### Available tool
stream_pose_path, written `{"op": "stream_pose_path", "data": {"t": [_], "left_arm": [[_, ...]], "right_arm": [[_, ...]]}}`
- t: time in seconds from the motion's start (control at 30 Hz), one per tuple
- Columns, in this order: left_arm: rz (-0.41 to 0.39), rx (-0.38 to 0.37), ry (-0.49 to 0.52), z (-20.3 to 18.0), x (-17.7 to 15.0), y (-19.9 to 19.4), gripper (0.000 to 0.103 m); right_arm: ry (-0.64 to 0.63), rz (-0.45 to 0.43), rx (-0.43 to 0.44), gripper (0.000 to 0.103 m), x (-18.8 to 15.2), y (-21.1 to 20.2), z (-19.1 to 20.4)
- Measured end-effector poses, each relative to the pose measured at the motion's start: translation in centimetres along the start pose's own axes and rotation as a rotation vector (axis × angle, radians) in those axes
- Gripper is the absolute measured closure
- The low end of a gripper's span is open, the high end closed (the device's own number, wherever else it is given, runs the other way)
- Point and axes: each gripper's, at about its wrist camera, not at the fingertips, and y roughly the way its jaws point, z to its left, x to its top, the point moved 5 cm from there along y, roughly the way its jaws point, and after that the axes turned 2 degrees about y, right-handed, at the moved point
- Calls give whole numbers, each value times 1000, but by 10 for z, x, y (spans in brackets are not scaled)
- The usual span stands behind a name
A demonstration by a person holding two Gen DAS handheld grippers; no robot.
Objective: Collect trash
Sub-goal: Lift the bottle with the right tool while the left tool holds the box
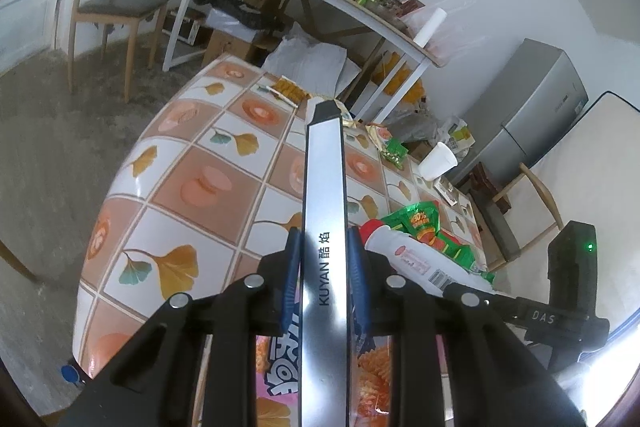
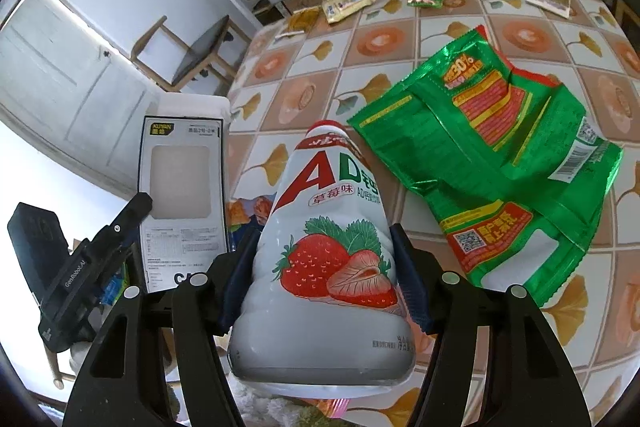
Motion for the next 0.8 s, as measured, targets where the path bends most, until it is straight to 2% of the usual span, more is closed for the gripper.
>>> {"op": "stream_pose_path", "data": {"t": [0.47, 0.8], "left_arm": [[-70, 15, 72, -20, 8, -20, 81], [-122, -3, 97, -33, 15, -40, 81]], "right_arm": [[11, -52, 75, 42, 4, -26, 5], [0, -101, 115, 42, 7, -52, 14]]}}
